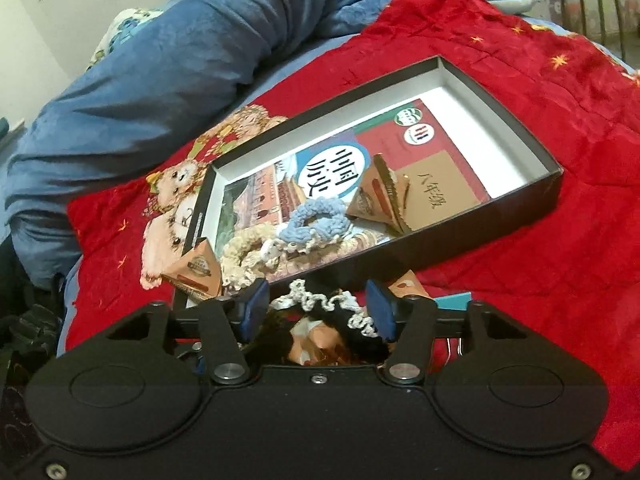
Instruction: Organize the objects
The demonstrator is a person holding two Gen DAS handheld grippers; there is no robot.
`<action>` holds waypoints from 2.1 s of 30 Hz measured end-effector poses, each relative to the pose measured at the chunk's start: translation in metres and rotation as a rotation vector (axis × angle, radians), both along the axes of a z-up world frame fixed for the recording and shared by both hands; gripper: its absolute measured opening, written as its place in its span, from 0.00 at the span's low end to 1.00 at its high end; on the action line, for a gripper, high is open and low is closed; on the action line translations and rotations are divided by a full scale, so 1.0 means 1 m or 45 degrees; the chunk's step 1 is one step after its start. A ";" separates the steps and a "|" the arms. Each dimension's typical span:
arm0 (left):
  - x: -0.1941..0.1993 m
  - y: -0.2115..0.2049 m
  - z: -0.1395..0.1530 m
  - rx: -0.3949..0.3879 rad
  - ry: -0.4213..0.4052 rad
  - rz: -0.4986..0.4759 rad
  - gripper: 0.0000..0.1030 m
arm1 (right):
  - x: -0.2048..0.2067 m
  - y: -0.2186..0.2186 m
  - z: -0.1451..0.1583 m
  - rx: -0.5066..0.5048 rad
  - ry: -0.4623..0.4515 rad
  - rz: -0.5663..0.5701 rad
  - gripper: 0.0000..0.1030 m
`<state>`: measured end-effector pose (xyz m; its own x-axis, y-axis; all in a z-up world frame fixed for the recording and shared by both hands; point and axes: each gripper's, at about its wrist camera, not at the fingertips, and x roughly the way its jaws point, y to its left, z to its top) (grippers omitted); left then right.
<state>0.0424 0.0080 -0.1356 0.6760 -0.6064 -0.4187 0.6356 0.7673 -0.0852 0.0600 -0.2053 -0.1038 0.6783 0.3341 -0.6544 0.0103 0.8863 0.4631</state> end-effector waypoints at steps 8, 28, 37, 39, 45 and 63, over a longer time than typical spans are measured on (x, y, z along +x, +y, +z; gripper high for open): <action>0.005 -0.001 -0.001 0.020 0.031 -0.019 0.11 | 0.005 0.008 -0.008 -0.032 0.052 -0.013 0.16; 0.023 0.003 -0.007 0.017 0.165 -0.049 0.10 | -0.017 -0.029 0.003 0.334 -0.247 -0.209 0.13; 0.017 0.020 0.015 -0.110 0.126 -0.091 0.09 | -0.020 -0.035 0.004 0.434 -0.344 -0.198 0.13; 0.013 0.023 0.020 -0.142 0.124 -0.120 0.09 | -0.021 -0.037 0.004 0.455 -0.363 -0.197 0.13; -0.004 0.030 0.032 -0.209 -0.014 -0.167 0.09 | -0.026 -0.045 0.002 0.598 -0.476 -0.150 0.13; 0.020 0.009 0.004 -0.048 0.076 -0.268 0.10 | -0.030 -0.046 0.009 0.612 -0.551 -0.160 0.13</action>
<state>0.0625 0.0170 -0.1314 0.5073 -0.7477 -0.4285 0.7746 0.6135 -0.1535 0.0296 -0.2515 -0.0949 0.8998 0.4219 -0.1115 -0.1756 0.5839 0.7926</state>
